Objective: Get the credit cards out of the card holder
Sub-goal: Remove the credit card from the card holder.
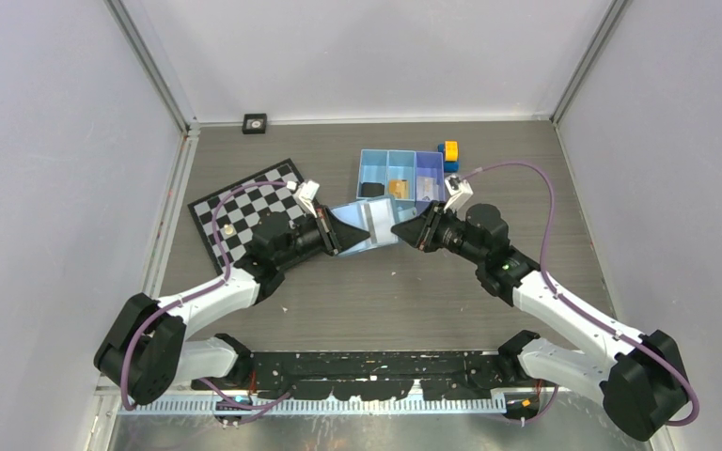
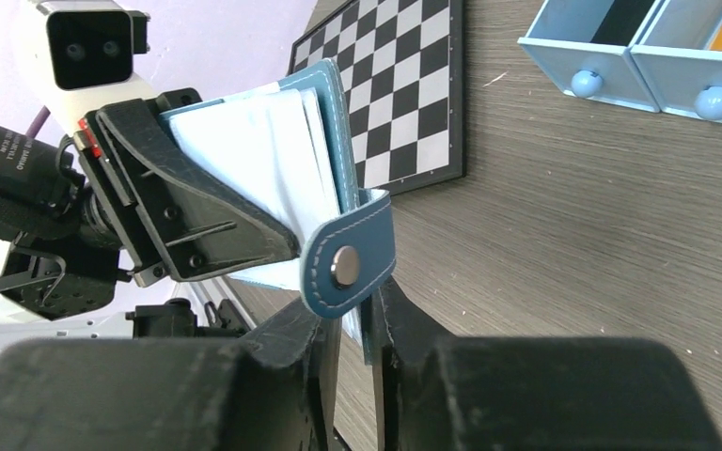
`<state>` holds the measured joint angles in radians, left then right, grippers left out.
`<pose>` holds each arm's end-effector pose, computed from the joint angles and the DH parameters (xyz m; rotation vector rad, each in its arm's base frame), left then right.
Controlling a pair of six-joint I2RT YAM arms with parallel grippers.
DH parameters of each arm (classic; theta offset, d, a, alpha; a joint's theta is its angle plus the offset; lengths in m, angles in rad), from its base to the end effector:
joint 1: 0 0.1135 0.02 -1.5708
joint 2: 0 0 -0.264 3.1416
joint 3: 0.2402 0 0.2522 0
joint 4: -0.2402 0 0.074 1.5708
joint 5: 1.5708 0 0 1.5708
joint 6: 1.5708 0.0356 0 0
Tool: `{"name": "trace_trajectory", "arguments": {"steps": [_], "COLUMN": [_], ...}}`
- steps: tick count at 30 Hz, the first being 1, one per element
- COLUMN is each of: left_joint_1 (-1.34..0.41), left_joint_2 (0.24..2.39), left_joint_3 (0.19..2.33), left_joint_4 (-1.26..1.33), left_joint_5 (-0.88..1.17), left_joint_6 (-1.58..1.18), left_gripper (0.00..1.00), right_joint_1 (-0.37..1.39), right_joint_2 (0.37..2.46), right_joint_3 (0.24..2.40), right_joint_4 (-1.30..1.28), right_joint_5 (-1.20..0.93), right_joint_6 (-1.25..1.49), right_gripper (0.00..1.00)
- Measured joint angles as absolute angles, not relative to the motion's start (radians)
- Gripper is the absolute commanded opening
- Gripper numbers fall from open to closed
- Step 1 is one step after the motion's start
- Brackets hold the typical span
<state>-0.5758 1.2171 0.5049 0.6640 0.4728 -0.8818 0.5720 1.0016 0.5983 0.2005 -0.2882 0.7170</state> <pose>0.2082 -0.1545 0.2414 0.1334 1.8327 -1.4585 0.1900 0.1344 0.2731 -0.0870 1.9225 1.1578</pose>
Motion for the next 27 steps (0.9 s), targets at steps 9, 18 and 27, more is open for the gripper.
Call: {"name": "trace_trajectory", "arguments": {"steps": [9,18,27], "left_joint_1": [-0.577,-0.580,-0.580], "left_joint_2": [1.217,1.217,1.217], "left_joint_3": [0.505,0.505,0.502], "left_joint_4": [0.692,0.704,0.723], "left_joint_5": [0.491,0.498,0.527], "left_joint_6": [-0.885,-0.887,-0.909], "left_gripper": [0.00,0.00,0.00], "right_joint_1": [0.569,0.547,0.540], "right_joint_2": [0.959,0.928,0.986], "right_joint_3": [0.595,0.591,0.591], "right_joint_4": [0.194,0.199,0.199], "right_joint_5": [-0.274,-0.276,-0.282], "right_joint_6": [0.719,0.736,0.736], "right_gripper": [0.22,0.21,0.25]}}
